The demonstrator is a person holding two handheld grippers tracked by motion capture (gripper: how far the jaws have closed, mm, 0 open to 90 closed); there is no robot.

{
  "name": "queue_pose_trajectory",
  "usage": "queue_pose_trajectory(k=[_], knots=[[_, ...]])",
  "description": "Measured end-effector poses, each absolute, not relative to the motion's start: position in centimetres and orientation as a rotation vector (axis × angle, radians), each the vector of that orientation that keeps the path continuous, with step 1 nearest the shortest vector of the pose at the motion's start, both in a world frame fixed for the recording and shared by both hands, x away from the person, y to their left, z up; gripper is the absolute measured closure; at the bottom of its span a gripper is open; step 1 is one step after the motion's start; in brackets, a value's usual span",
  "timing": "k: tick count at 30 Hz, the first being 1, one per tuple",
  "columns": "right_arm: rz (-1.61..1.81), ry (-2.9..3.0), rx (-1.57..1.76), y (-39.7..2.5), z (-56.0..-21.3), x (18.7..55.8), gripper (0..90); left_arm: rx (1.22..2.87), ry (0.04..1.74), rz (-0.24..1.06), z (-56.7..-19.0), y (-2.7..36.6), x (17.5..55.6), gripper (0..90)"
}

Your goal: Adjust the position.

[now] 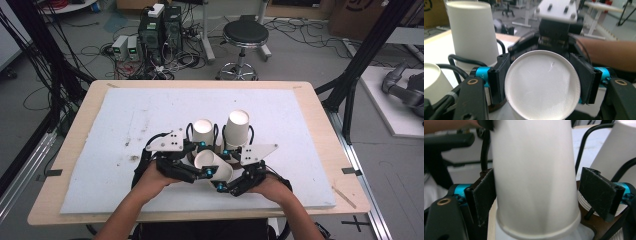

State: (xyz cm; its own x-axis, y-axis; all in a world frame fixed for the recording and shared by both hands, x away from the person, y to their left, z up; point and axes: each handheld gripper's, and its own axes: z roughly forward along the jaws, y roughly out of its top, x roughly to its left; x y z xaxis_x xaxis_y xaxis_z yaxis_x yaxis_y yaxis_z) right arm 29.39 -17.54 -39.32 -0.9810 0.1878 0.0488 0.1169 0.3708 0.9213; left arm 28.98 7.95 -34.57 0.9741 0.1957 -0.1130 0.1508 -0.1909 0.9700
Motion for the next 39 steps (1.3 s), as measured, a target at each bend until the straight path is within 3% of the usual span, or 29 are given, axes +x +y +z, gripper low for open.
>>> queue_pose_trajectory(k=[3, 5, 9, 11, 15, 18, 20, 24, 27, 36, 39], knots=[[1.694, 2.548, 0.268, -17.3, -39.5, 29.4, 16.8, 1.743, 0.268, 0.022, -34.6, 8.0, 29.0, 36.3], [1.690, 2.547, 0.198, -17.4, -39.4, 29.4, 26.0, 1.748, 0.276, 0.025, -34.6, 8.0, 29.0, 36.3], [1.656, 2.559, 0.151, -17.7, -39.3, 29.4, 29.1, 1.789, 0.274, 0.031, -35.0, 8.1, 28.8, 35.2], [1.631, 2.573, 0.132, -17.8, -39.3, 29.4, 30.2, 1.820, 0.270, 0.071, -35.0, 8.1, 28.7, 29.6], [1.556, 2.613, 0.101, -17.7, -39.2, 29.3, 30.3, 1.843, 0.270, 0.059, -35.1, 8.3, 28.9, 25.8], [1.545, 2.625, 0.106, -17.7, -39.2, 29.4, 30.3, 1.835, 0.239, 0.024, -35.3, 8.4, 29.0, 35.5], [1.552, 2.632, 0.110, -17.8, -39.2, 29.3, 30.2, 1.831, 0.246, 0.007, -35.5, 8.5, 29.1, 36.1], [1.602, 2.612, 0.163, -17.8, -39.4, 29.3, 19.6, 1.791, 0.257, 0.004, -35.7, 8.8, 29.1, 36.5], [1.692, 2.579, 0.252, -18.1, -39.4, 29.4, 18.9, 1.735, 0.264, -0.005, -35.7, 9.1, 29.1, 36.6], [1.645, 2.558, 0.129, -18.7, -39.0, 29.4, 27.8, 1.765, 0.278, -0.025, -36.1, 9.3, 28.9, 35.8], [1.566, 2.582, 0.091, -18.6, -38.9, 29.3, 29.1, 1.802, 0.299, 0.001, -36.3, 9.3, 28.9, 27.6]])
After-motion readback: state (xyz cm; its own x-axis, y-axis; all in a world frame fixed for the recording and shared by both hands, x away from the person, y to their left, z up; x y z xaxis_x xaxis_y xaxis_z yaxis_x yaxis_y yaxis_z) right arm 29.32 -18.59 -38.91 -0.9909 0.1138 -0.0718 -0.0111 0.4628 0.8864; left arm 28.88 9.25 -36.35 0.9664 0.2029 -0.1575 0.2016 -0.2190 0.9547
